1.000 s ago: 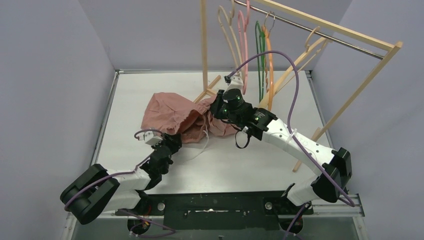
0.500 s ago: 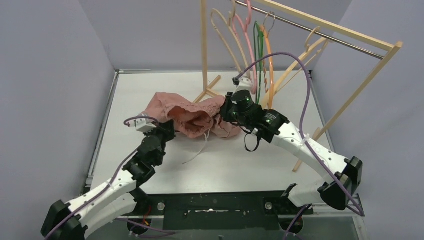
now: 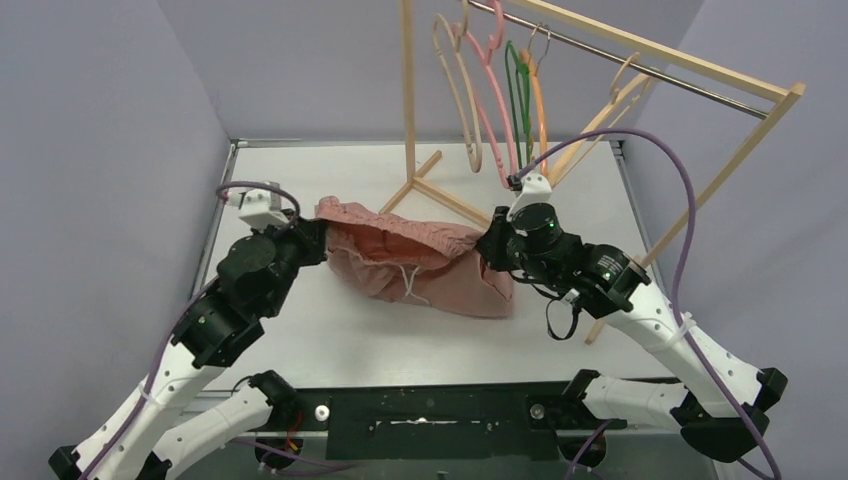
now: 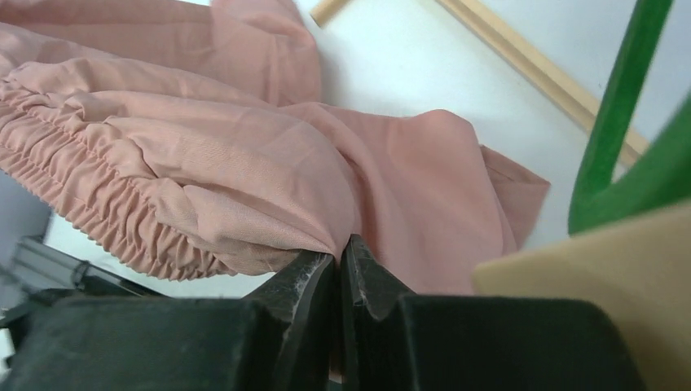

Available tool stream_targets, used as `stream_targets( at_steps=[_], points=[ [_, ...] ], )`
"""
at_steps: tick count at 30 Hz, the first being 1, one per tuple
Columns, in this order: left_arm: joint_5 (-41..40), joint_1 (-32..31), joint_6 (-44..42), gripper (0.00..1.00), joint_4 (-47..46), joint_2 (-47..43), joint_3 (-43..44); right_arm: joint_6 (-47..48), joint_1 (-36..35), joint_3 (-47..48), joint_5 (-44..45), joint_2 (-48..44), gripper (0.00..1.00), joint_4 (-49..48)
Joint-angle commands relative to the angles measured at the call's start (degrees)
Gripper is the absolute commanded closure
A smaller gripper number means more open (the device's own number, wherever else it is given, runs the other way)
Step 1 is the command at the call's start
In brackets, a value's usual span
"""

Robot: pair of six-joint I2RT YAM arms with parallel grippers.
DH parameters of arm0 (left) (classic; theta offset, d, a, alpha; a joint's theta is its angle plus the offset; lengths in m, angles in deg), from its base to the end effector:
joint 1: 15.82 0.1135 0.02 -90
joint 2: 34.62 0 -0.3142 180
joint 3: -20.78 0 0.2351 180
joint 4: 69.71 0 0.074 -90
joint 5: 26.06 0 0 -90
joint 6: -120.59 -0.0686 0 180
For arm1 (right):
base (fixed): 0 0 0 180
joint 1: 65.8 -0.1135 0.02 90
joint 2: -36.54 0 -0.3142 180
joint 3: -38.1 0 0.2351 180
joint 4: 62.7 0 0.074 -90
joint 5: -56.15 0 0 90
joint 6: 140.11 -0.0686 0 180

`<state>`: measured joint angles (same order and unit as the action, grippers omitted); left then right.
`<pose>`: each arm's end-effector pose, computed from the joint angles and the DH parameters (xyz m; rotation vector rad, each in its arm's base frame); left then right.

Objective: Place the shorts on the hanger

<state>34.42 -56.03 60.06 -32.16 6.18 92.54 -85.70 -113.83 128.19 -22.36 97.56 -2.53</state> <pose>0.1108 -0.0494 0.4244 -0.2311 1.6779 -0.4829 0.1400 0.1352 0.4296 -0.1125 2.1695 0.6538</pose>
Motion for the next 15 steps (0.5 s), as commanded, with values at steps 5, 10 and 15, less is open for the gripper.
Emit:
stream_targets(
  at_steps=[5, 10, 15],
  points=[
    [22.4, 7.4, -3.6, 1.0, 5.9, 8.7, -1.2, 1.3, 0.4, 0.3, 5.8, 7.0, 0.81, 5.5],
    [44.8, 24.3, -5.2, 1.0, 3.0, 11.4, -4.3, 1.2, 0.3, 5.5, 5.3, 7.2, 0.62, 5.3],
    [59.1, 35.0, -8.1, 1.0, 1.8, 15.1, -6.9, 1.6, -0.2, 13.3, 3.8, 7.5, 0.55, 2.4]
  ],
)
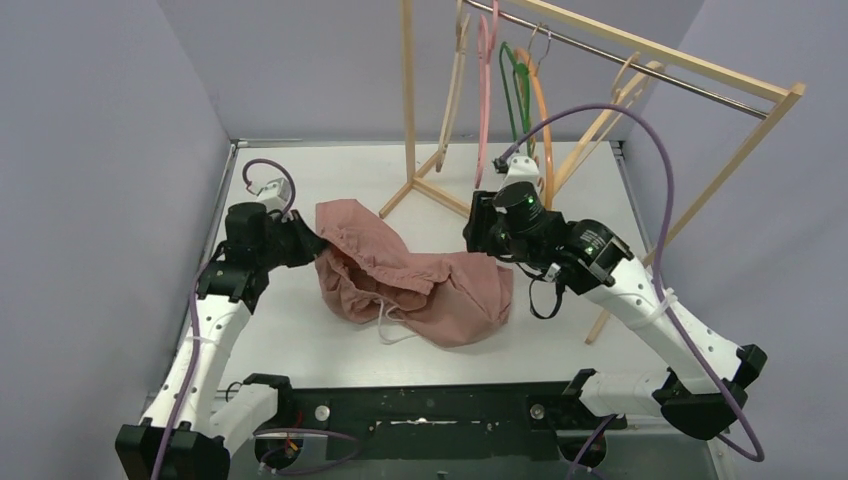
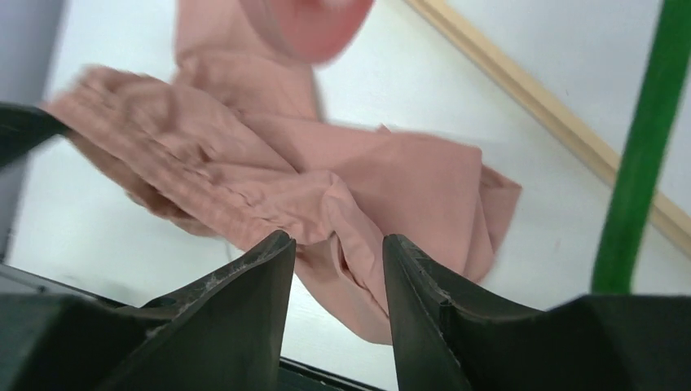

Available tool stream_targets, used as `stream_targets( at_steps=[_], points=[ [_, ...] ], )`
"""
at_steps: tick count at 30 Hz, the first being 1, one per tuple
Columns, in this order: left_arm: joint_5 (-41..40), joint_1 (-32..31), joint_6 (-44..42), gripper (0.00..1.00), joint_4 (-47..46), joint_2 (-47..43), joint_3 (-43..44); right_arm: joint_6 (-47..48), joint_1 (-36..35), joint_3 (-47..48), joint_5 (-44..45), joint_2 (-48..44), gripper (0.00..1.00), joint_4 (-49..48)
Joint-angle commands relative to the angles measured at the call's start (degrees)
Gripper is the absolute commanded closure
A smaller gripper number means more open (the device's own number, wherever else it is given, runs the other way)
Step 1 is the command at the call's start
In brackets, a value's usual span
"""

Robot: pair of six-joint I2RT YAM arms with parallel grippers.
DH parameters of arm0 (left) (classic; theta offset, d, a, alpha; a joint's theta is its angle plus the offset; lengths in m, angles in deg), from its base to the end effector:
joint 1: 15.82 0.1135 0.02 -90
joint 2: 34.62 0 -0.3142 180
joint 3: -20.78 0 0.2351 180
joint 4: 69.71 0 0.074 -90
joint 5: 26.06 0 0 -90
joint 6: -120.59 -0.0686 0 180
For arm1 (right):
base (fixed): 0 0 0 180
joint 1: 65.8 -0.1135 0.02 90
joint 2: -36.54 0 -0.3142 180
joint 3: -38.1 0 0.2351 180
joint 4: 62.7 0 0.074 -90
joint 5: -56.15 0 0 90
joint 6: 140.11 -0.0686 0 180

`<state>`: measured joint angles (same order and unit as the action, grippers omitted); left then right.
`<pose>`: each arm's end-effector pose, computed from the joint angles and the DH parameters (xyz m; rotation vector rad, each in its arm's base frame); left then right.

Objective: Place the shorts on the hanger

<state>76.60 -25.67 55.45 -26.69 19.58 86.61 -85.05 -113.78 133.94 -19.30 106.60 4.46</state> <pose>0.1815 -0.0468 0.3423 -0.1486 2.1560 -0.5895 0.1667 0.1593 0.4183 -0.1297 2.3059 0.4690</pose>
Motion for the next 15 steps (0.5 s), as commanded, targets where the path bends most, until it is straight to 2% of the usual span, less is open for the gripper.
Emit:
stream_targets(
  at_steps=[1, 7, 11, 15],
  points=[
    [17.4, 4.7, -4.1, 1.0, -4.0, 1.9, -1.5, 1.1, -0.4, 9.2, 0.6, -1.2, 0.54, -5.6],
    [17.1, 4.6, -2.8, 1.0, -11.5, -1.9, -9.6, 3.2, -0.6, 18.1, 1.7, 2.6, 0.46, -13.0],
    [14.4, 4.4, -2.5, 1.0, -13.9, -4.8, -15.4, 6.1, -0.7, 23.5, 7.1, 5.9, 0.43, -18.1],
    [14.4, 4.1, -2.5, 1.0, -15.0, -7.0, -16.0, 8.6, -1.0, 28.1, 11.7, 9.8, 0.43, -21.4]
  ],
)
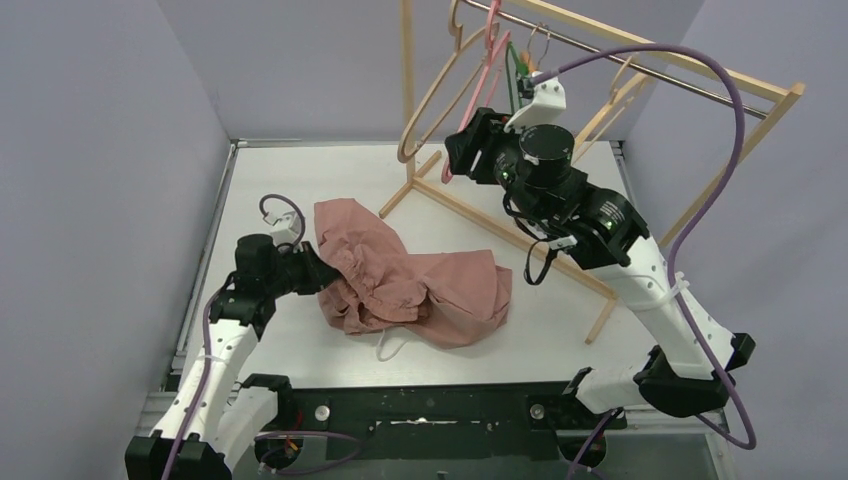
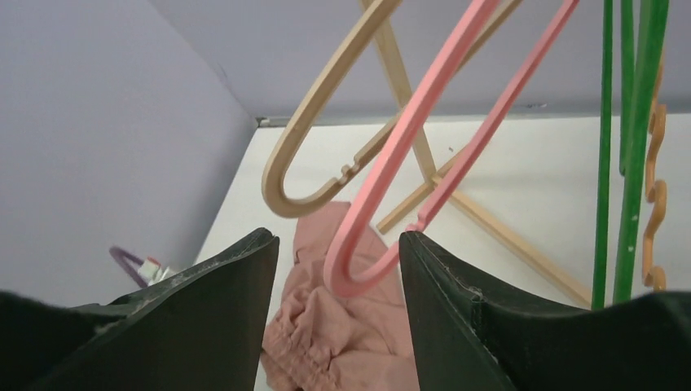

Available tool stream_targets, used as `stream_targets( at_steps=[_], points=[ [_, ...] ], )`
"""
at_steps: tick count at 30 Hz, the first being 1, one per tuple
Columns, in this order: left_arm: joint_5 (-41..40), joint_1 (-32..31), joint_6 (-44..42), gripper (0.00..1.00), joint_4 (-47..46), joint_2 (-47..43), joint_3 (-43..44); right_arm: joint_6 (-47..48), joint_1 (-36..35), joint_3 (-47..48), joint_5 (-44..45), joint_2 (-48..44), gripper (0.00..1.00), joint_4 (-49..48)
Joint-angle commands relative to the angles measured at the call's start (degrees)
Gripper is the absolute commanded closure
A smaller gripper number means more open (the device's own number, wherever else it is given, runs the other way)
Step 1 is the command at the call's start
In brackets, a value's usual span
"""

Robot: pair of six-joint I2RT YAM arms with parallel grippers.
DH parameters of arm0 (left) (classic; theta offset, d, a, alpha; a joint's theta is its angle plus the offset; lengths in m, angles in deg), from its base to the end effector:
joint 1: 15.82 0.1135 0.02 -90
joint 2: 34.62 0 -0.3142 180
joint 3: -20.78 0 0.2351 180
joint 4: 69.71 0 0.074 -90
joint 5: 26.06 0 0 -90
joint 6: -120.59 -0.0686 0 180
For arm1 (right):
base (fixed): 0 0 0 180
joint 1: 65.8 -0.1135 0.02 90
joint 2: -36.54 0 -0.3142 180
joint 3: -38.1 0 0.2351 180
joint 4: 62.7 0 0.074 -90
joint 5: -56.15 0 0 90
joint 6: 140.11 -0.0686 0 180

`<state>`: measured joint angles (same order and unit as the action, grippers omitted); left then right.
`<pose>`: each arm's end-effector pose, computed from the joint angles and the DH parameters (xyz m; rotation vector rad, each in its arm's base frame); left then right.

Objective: Place the shorts on the hanger

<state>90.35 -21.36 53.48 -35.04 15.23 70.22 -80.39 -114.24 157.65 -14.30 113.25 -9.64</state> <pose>0.1596 -0.0461 0.2741 -0.0666 2.2156 -0.7813 0.1874 0.1768 0.5545 -0.0277 1.7920 0.7040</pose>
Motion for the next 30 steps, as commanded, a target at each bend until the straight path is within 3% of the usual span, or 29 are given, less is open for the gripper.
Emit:
stream_targets(
  at_steps=[1, 8, 18, 25, 30],
  points=[
    [0.7, -0.1, -0.3, 1.0, -6.8, -2.9, 0.2, 4.7, -0.7, 5.6, 8.3, 4.4, 0.43, -7.9],
    [-1.1, -0.5, -0.3, 1.0, -6.3, -4.2, 0.1, 8.1, -0.5, 13.6, 23.4, 13.2, 0.38, -5.0],
    [-1.5, -1.7, -0.3, 1.0, -6.1, -5.7, 0.0, 5.6, 2.6, 14.3, 22.9, 19.3, 0.38, -3.6],
    [-2.3, -1.8, -0.6, 1.0, -5.7, -7.1, 0.0, 5.0, 2.7, 13.4, 25.4, 18.9, 0.51, 0.1],
    [-2.4, -1.9, -0.6, 1.0, -5.8, -7.1, 0.0, 7.2, 2.6, 11.9, 27.2, 17.6, 0.7, -1.1]
  ],
)
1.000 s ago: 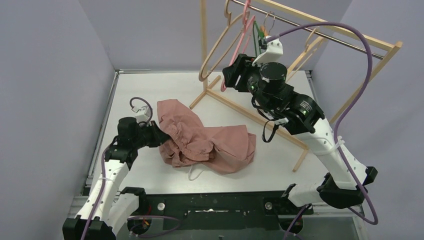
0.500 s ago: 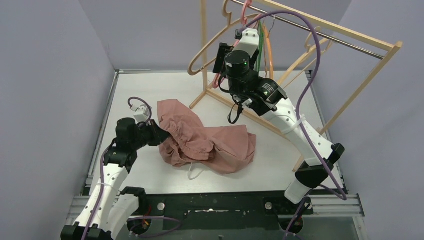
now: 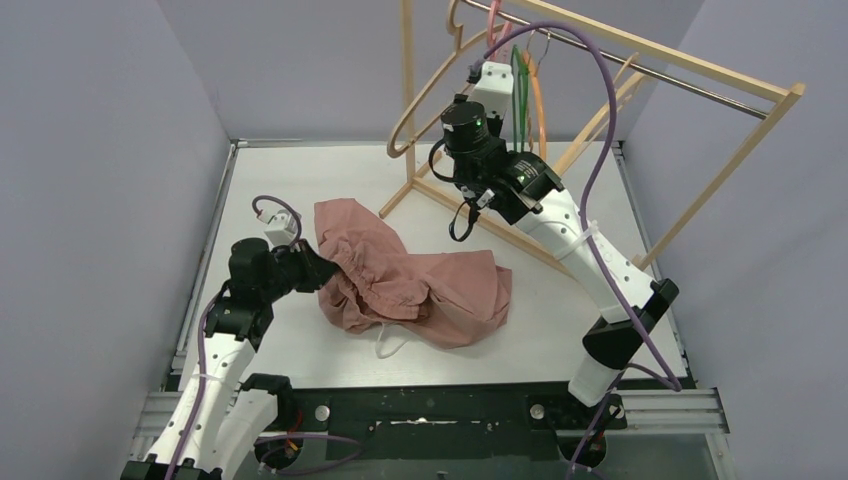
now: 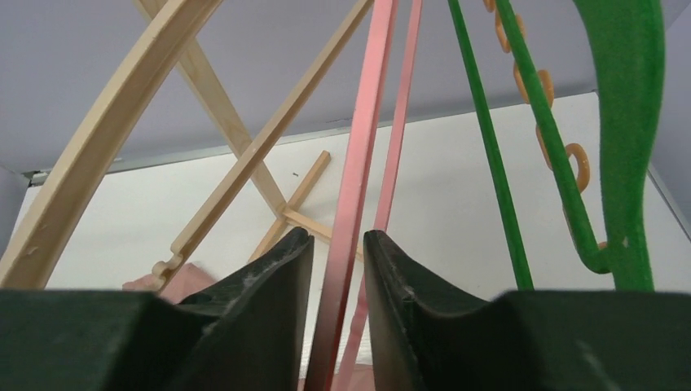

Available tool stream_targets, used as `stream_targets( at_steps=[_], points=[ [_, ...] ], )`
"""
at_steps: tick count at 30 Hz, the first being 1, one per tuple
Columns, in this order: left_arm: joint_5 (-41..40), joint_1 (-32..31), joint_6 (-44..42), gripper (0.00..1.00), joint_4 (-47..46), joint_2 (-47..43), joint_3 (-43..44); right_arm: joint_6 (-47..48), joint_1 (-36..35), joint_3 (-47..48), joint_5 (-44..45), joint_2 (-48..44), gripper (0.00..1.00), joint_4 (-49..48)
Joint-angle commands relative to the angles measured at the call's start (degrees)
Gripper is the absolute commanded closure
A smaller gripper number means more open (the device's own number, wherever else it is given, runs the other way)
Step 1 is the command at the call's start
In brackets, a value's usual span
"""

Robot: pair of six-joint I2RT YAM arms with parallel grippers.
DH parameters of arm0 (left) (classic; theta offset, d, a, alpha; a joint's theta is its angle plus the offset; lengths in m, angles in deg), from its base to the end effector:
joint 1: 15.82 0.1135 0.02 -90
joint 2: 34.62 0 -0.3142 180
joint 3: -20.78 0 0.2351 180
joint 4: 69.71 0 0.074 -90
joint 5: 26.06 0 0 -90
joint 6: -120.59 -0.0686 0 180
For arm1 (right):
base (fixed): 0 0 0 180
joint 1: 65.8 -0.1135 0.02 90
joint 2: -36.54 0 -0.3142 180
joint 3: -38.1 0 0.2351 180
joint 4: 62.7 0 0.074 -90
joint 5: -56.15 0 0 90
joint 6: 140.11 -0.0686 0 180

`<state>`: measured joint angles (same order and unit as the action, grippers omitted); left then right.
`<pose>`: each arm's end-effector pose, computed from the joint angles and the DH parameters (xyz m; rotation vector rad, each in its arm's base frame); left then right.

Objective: Place the shorts on the hanger

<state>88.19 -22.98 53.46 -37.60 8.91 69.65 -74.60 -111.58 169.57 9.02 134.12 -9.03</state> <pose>0.1435 -0.0464 0.2903 -0.0117 2.0778 -0.7559 0.2940 0.2352 0.5140 0.1522 1.8175 0.1469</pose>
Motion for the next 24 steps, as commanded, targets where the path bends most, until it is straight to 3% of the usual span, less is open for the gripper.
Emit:
stream_targets(
  at_steps=[1, 7, 16, 24],
  points=[
    [-0.2, -0.4, -0.6, 1.0, -3.2, -0.8, 0.5, 2.4, 0.0, -0.7, 4.1, -3.7, 0.75, -2.9],
    [-0.3, -0.5, -0.5, 1.0, -3.1, -0.9, 0.5, 13.4, -0.1, -11.6, 3.3, -8.8, 0.99, -18.3],
    [-0.4, -0.8, -0.6, 1.0, -3.1, -1.0, 0.6, 41.1, 0.5, -35.5, 2.0, -17.0, 1.0, -57.3],
    [-0.6, -0.8, -0.6, 1.0, -3.0, -1.1, 0.5, 49.6, 1.8, -39.2, -6.7, -16.7, 1.0, -64.1]
  ],
)
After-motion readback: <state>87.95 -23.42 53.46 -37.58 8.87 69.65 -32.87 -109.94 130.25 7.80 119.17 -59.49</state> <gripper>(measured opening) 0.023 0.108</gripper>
